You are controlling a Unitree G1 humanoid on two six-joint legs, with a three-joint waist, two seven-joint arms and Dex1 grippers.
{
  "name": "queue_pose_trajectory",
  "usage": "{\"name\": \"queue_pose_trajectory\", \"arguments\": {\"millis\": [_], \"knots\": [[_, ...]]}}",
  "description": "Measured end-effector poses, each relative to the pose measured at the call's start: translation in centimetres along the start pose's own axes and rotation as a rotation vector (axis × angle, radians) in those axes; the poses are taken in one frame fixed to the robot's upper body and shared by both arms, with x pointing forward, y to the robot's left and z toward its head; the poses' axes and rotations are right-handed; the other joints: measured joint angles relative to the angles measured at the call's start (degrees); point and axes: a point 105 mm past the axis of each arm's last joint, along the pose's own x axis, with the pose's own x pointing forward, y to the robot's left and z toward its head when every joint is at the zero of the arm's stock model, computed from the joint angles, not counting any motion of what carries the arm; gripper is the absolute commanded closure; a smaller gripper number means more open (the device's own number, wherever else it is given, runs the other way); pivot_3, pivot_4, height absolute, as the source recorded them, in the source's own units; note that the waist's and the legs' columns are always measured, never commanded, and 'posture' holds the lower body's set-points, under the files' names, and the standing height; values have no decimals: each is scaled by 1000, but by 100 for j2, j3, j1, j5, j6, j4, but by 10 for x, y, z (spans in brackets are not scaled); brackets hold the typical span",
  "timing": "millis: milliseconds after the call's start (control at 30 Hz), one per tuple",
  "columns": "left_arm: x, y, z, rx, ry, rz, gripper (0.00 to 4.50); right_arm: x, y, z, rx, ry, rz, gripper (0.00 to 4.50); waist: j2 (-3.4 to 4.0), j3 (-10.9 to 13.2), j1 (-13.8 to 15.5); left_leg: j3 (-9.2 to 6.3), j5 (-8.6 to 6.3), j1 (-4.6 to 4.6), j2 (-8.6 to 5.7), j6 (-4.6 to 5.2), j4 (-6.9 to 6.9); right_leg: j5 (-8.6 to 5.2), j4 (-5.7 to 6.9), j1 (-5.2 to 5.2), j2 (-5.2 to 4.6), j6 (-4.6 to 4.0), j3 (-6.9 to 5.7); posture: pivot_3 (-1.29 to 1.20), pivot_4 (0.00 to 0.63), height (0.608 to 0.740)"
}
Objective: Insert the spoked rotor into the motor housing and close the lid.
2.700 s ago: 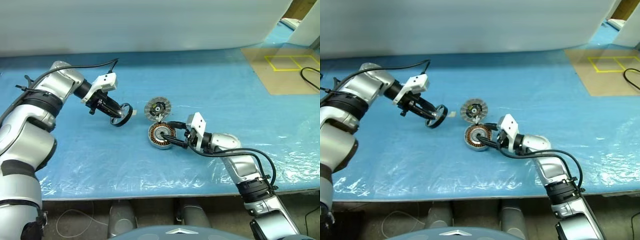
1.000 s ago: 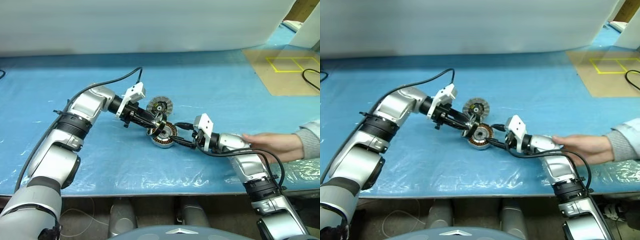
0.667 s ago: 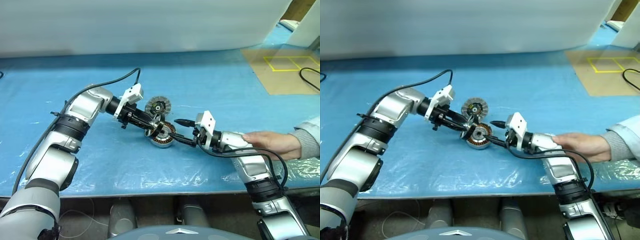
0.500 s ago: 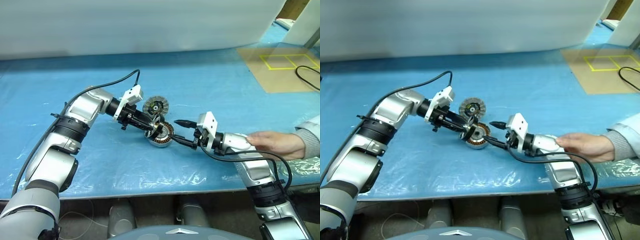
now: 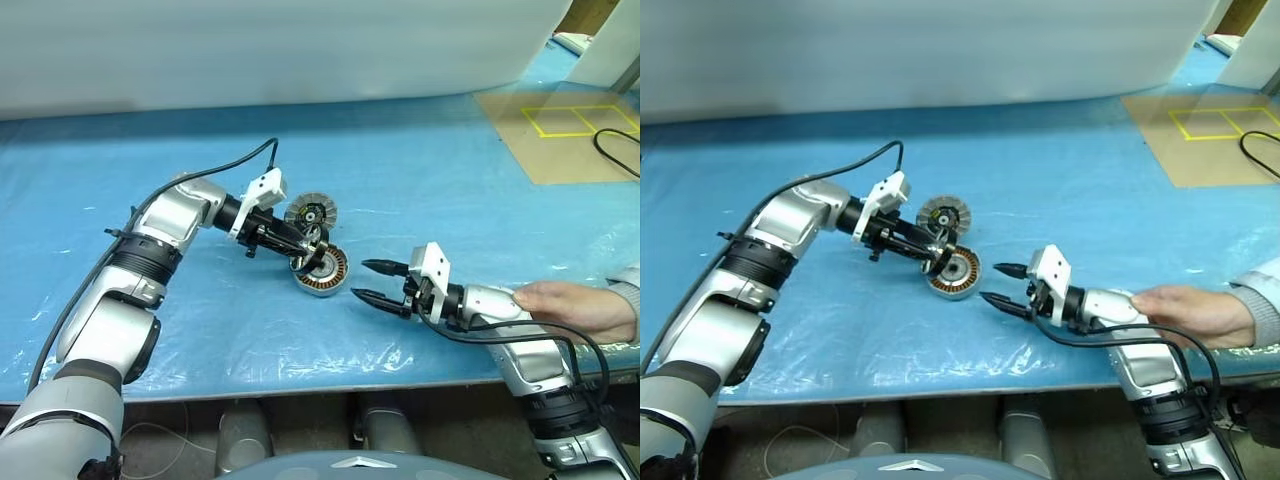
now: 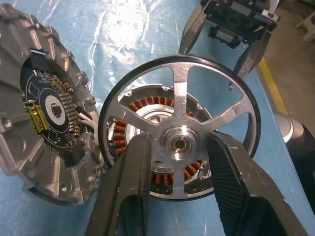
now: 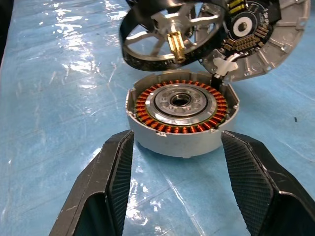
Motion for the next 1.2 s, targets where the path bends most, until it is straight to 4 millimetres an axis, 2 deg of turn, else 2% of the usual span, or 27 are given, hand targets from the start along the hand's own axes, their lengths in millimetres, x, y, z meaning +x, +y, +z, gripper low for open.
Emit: {"name": "queue_pose_trajectory", "arguments": {"millis": [1200], "knots": [[13, 1, -6, 17, 22, 6, 3143, 3, -3, 6, -50, -10, -3, 1559, 0, 0, 44, -1, 1, -5, -15, 2, 12, 0, -18, 14, -8, 1, 1, 0, 150, 740]]}}
